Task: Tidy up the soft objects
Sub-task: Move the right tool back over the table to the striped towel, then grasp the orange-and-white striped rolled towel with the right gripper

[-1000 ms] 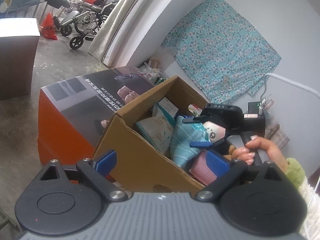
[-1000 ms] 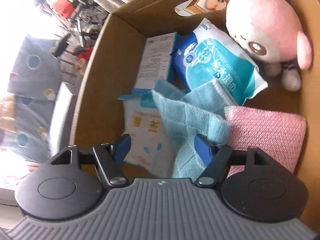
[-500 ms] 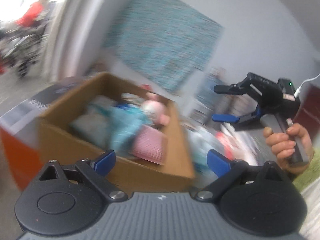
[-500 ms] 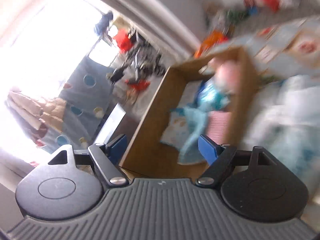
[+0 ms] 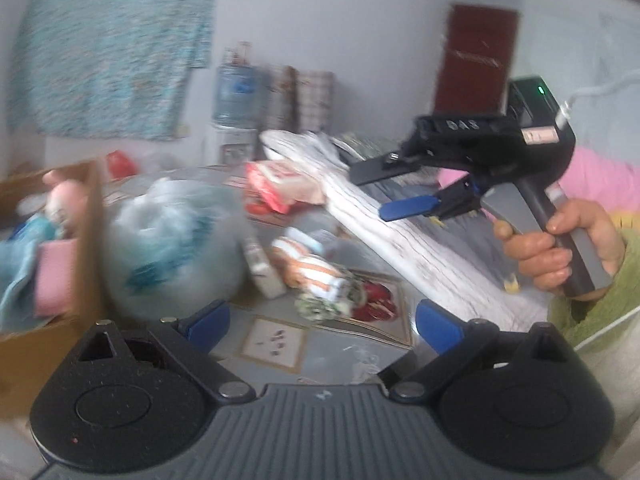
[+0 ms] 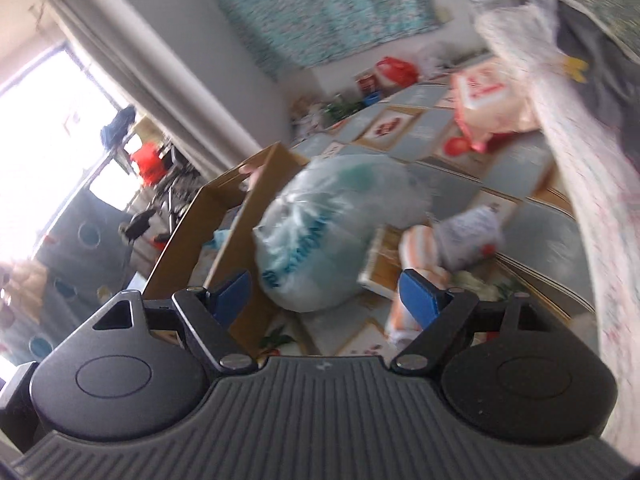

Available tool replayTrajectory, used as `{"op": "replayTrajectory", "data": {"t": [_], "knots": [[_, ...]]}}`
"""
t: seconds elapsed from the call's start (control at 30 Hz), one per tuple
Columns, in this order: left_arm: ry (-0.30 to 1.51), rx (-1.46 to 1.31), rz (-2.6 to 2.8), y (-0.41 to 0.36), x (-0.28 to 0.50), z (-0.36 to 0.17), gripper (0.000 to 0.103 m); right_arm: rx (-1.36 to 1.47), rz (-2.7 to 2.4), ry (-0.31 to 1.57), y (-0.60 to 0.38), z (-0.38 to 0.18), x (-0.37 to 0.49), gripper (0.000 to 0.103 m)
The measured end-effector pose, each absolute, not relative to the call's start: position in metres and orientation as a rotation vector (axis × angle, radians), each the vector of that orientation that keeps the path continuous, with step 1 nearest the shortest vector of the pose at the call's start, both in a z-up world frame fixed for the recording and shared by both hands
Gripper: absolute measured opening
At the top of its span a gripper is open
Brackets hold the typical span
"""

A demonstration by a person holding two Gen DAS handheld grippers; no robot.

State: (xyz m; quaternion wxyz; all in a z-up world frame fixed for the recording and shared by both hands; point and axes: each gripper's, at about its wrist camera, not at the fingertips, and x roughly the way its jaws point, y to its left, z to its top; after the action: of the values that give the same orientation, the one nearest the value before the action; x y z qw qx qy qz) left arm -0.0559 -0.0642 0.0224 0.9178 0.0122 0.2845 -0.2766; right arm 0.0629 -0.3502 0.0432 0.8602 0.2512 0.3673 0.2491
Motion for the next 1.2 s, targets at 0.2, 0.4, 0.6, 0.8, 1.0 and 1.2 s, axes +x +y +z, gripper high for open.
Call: {"op": "replayTrajectory", "data": {"t": [0.2,0.4,0.6,0.8,1.0,1.2], "knots": [[0.585,0.124,-0.603,-0.112,-0.027,0.001,0.1,0.573,0.499,0.765,-0.369,0.002,0.065,0.081],[0.603,0.146,-0.572,-0.141,0.013,-0.016,0.095,0.587,0.497,0.815,-0.363,-0.02,0.085,0.069],[0.669,0.074,-0.57,-0.147,0.047,-0.027,0.078,0.605,0.481,0.881,-0.358,-0.036,0.12,0.052],[0.722,0.031,-0.561,-0.147,0.071,-0.04,0.072,0.645,0.466,0.972,-0.354,-0.061,0.15,0.048],[0.778,-0.013,-0.542,-0.144,0.089,-0.049,0.063,0.653,0.468,1.018,-0.348,-0.072,0.165,0.047],[0.778,-0.042,-0.577,-0.142,0.09,-0.052,0.045,0.709,0.482,1.029,-0.352,-0.084,0.168,0.04]]}}
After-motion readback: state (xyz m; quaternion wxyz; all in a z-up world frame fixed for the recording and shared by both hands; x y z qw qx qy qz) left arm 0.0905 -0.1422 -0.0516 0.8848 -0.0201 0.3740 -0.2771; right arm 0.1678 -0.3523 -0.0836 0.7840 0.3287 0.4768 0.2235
